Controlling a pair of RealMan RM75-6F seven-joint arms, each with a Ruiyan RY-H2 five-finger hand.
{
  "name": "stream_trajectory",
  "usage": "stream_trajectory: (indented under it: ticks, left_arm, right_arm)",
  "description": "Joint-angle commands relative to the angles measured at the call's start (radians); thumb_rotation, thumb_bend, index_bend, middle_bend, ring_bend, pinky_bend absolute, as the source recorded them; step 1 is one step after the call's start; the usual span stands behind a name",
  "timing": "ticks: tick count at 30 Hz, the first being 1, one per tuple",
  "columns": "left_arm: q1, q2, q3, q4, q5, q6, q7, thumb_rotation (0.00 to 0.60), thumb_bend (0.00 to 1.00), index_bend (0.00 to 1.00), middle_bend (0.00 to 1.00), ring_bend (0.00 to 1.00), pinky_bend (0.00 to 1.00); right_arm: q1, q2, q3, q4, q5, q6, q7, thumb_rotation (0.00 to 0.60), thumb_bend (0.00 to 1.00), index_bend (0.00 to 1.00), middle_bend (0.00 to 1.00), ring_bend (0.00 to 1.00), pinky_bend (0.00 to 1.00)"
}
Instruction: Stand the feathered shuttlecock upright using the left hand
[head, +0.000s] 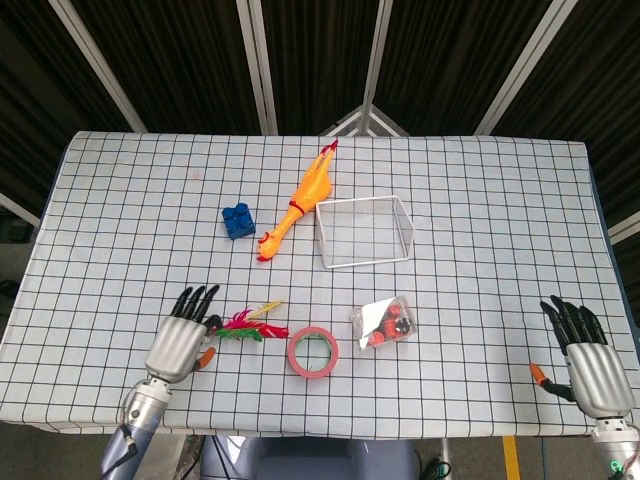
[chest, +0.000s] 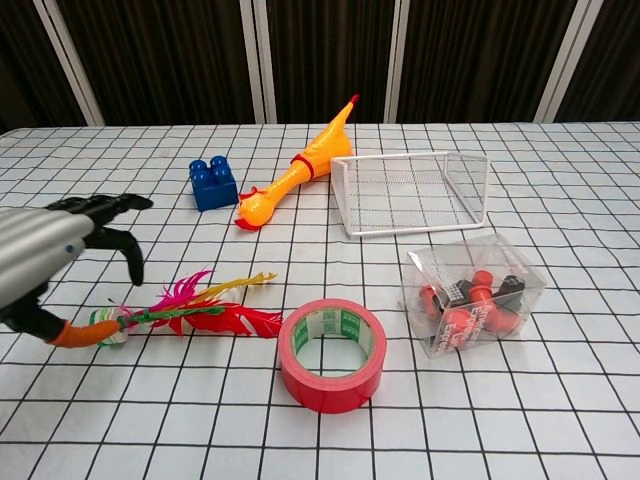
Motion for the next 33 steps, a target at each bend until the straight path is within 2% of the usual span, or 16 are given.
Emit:
stream_trajectory:
  ticks: [1, 5, 15, 24, 33]
  left_arm:
    - [-0.027, -0.090, -0.004, 0.058, -0.010, -0.002, 0.052, 0.600, 0.41, 0.45, 0.02, 0.00, 0.00]
    - [-0.043, -0.152, -0.022, 0.099, -0.029, 0.001, 0.072, 0.600, 0.45, 0.47, 0.04, 0.00, 0.00]
    - [-0.068, -0.219, -0.044, 0.150, -0.042, 0.011, 0.100, 0.600, 0.50, 0.51, 0.05, 0.00, 0.00]
    - [-0.073, -0.223, -0.041, 0.163, -0.053, 0.025, 0.100, 0.600, 0.60, 0.57, 0.07, 0.00, 0.00]
    - [-0.076, -0.181, -0.042, 0.109, -0.043, 0.051, 0.090, 0.600, 0.62, 0.58, 0.07, 0.00, 0.00]
  right_arm:
    - [-0.001, 0.001, 0.000, 0.001, 0.001, 0.001, 0.005, 0.600, 0.34, 0.00, 0.00, 0.00, 0.00]
    - [-0.001, 0.002, -0.001, 0.000, -0.003, 0.002, 0.008, 0.600, 0.34, 0.00, 0.00, 0.00, 0.00]
    - [-0.001, 0.002, -0.001, 0.001, -0.003, 0.001, 0.012, 0.600, 0.34, 0.00, 0.00, 0.00, 0.00]
    - [-0.001, 0.002, -0.001, 0.000, -0.001, 0.001, 0.012, 0.600, 0.34, 0.00, 0.00, 0.00, 0.00]
    - [-0.002, 0.005, -0.001, -0.002, 0.002, -0.001, 0.015, 0.600, 0.34, 0.00, 0.00, 0.00, 0.00]
